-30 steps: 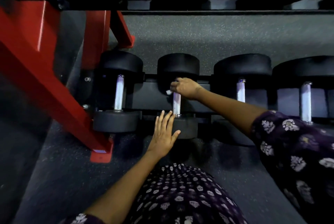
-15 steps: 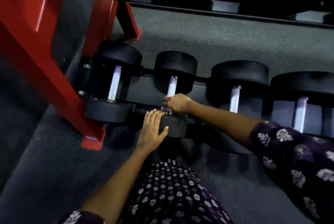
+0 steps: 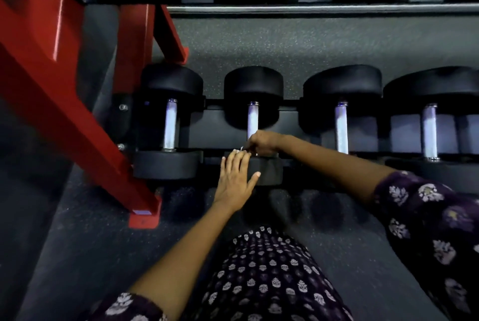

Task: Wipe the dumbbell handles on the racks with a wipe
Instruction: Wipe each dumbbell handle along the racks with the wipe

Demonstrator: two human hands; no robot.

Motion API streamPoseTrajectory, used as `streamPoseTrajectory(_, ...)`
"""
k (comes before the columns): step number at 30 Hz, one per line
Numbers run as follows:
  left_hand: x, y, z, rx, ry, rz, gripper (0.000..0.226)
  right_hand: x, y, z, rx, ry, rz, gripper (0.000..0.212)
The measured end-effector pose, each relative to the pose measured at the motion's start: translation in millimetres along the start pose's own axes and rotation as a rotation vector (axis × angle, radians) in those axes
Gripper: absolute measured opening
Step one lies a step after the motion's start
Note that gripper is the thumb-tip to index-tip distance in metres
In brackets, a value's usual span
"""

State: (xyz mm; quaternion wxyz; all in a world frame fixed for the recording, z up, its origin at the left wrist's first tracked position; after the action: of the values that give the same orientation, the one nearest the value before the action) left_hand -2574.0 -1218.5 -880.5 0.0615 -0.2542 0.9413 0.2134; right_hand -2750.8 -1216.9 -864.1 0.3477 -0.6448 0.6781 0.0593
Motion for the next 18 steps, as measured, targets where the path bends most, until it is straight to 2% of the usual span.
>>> streamPoseTrajectory(3, 2, -1, -3, 0.070, -0.097, -0.022, 0.094, -8, 2, -5, 0.112, 0.067, 0.021, 0.029)
streamPoseTrajectory(7, 2, -3, -1, 0.060, -0.076, -0.023, 0.101, -4, -3, 3, 0.205, 0.215, 0.080, 0.023)
streamPoseTrajectory(10, 3, -4, 2, 0.027, -0.049, -0.012, 0.090, -2, -5, 6, 0.216, 0.236, 0.080, 0.017)
streamPoseTrajectory(14, 1, -1, 6, -0.110, 0.072, -0.007, 0.085, -9, 1, 4, 0.197, 0.182, 0.064, 0.022)
streamPoseTrajectory(16, 3, 3, 5, -0.123, 0.082, -0.042, 0.075, -7, 3, -5, 0.340, 0.245, 0.157, 0.028)
streamPoseTrajectory(18, 7, 10, 3, -0.139, 0.124, -0.075, 0.065, -1, 9, -13, 0.408, 0.411, 0.202, 0.035)
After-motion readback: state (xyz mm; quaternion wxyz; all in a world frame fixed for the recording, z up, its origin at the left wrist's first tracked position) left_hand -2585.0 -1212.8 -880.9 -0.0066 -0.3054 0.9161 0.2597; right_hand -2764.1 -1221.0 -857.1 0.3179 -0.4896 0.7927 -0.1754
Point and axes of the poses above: each hand's wrist, its own x-axis towards the middle knuckle, its own z-axis out of the palm, y = z × x, the point moved 1 cm from there along x, towards the middle knuckle, and after that the axes turned 3 degrees about -y, right-handed, at the moved point
